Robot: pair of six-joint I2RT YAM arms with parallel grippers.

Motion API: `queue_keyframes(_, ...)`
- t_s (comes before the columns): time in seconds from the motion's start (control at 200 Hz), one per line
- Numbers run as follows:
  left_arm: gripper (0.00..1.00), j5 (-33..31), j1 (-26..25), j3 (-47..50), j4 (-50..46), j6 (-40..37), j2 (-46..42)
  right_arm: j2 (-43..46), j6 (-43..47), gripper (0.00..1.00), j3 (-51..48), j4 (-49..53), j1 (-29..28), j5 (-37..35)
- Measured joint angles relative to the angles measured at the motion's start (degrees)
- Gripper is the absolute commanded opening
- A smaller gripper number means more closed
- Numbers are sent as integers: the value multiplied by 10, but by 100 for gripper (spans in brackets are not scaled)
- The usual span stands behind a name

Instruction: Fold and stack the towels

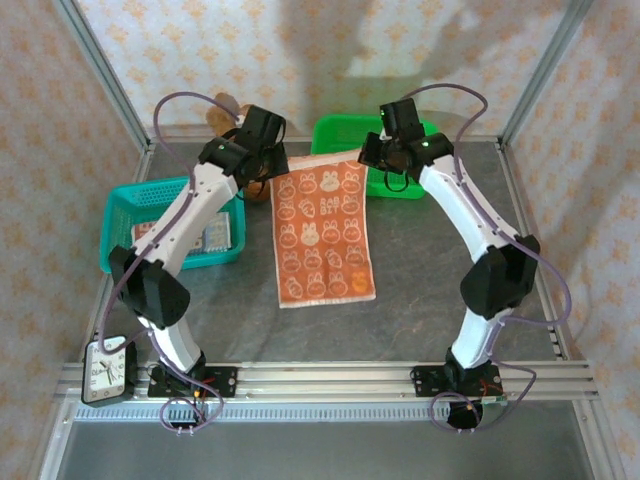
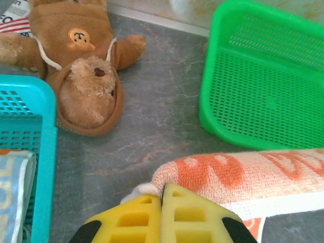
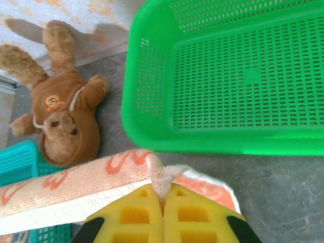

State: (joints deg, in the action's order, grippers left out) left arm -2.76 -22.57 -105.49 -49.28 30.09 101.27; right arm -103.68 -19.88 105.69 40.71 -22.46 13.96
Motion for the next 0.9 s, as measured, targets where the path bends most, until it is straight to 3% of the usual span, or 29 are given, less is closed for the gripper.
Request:
queue_keyframes(0.18,0,10,2,37,22,-14,20,-16,11,0,-21,-19,3,11)
queue_keyframes(0.44,0,35,1,168,70,-12,-2,14,9,0,-165,-70,1,37)
queue_keyframes(0.901,0,85,-22,372,144,72,-108,108,-14,0,-364,-114,-40,40)
